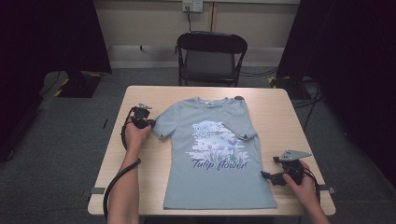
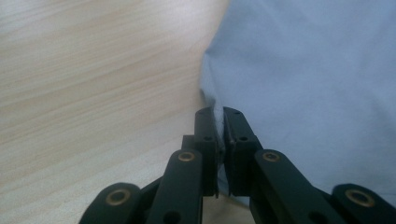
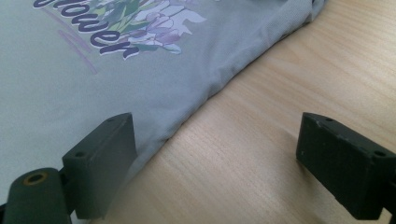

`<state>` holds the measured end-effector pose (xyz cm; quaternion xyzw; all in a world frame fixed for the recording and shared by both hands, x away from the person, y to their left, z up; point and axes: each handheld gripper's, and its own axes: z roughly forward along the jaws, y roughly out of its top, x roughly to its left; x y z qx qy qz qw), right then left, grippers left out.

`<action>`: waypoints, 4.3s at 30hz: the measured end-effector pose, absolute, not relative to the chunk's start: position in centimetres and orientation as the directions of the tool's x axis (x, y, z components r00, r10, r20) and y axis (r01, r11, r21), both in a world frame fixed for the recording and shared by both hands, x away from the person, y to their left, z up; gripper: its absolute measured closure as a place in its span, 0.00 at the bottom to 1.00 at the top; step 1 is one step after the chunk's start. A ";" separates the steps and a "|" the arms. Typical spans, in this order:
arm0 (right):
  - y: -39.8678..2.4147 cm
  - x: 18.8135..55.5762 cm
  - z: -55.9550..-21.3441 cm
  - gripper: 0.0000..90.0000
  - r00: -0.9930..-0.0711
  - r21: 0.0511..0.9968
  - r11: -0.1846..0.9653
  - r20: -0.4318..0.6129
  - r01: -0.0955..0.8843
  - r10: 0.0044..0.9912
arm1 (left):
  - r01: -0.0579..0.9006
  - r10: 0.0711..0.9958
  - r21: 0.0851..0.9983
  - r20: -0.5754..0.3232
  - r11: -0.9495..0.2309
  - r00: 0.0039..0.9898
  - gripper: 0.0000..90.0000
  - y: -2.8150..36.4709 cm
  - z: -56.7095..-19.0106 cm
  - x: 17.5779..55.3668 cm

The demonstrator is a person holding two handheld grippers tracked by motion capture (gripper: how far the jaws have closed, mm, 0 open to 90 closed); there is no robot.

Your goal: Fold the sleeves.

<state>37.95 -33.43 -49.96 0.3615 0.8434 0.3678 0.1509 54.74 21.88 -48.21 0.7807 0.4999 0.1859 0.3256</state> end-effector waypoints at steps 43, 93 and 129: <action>-33.4 37.9 -50.0 0.12 -0.693 0.729 0.468 0.012 0.499 0.721 | 0.577 0.829 0.746 -0.061 -0.331 0.555 0.95 13.6 -41.1 55.4; -33.4 37.9 -50.0 0.12 -0.695 0.729 0.468 0.014 0.499 0.719 | 0.556 0.800 0.768 -0.098 -0.318 0.592 0.38 6.1 -42.0 56.4; -33.4 37.9 -50.0 0.12 -0.695 0.729 0.469 0.012 0.498 0.719 | 0.528 0.771 0.784 -0.103 -0.326 0.629 0.18 10.0 -42.0 53.4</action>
